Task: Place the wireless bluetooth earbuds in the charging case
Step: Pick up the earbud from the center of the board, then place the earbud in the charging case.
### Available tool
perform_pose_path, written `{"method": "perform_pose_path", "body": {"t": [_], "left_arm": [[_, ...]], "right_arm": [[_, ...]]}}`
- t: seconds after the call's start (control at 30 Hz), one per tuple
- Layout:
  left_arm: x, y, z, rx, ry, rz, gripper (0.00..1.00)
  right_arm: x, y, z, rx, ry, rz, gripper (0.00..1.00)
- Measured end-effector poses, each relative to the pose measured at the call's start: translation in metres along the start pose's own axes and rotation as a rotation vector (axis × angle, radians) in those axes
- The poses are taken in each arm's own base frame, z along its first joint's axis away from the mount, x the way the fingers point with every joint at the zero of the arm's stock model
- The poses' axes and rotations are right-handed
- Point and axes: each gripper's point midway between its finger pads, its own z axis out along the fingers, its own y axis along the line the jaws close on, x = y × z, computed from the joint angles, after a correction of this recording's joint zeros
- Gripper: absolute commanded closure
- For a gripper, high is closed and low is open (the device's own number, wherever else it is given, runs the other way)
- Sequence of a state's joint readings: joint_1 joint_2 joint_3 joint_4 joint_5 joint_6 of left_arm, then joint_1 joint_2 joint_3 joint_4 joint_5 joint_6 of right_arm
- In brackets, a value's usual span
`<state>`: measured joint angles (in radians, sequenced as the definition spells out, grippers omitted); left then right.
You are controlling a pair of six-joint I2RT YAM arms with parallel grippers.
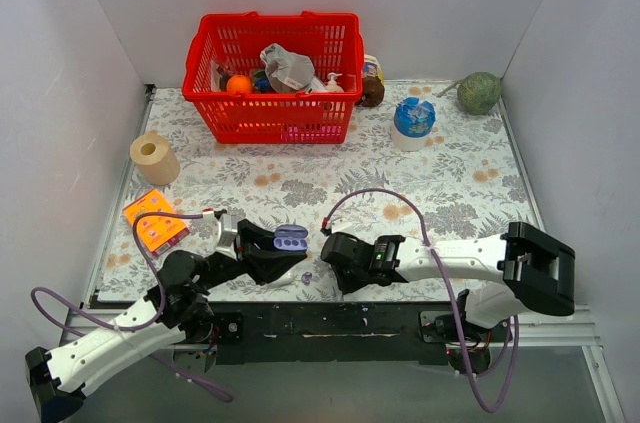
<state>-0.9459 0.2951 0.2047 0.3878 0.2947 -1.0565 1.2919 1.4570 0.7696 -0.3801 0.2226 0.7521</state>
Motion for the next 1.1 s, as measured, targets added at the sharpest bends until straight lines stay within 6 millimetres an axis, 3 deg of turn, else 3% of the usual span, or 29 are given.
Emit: {"method": "perform_pose_path", "body": {"t": [0.07,0.27,0.57,0.67,0.83,0.93,1.0,1.1], "left_arm": [[0.001,0.001,0.000,-0.002,0.004,-0.001,1.00],[0.008,0.005,0.004,-0.013,0.029,-0.008,1.00],[0.019,0.014,0.015,-0.023,0.053,-0.010,1.00],[0.018,0.016,0.021,-0.018,0.044,0.008,1.00],[0.022,0.025,0.036,-0.018,0.048,0.057,1.00],[0.018,0.030,0.054,-0.012,0.042,0.096,1.00],[0.012,0.031,0.066,0.000,0.024,0.126,1.00],[0.000,0.031,0.084,0.026,-0.010,0.166,1.00]], "right_arm": [[-0.002,-0.004,-0.006,0.012,-0.013,-0.009,0.99],[-0.012,-0.022,-0.035,0.058,-0.078,-0.043,0.99],[-0.049,-0.028,-0.093,0.062,-0.233,-0.140,0.99],[-0.070,-0.024,-0.129,0.041,-0.311,-0.187,0.99],[-0.131,-0.006,-0.226,-0.017,-0.529,-0.264,0.99],[-0.156,-0.005,-0.276,-0.012,-0.630,-0.304,0.99],[-0.165,-0.009,-0.297,0.012,-0.663,-0.340,0.99],[-0.172,-0.013,-0.312,0.051,-0.676,-0.402,0.99]]}}
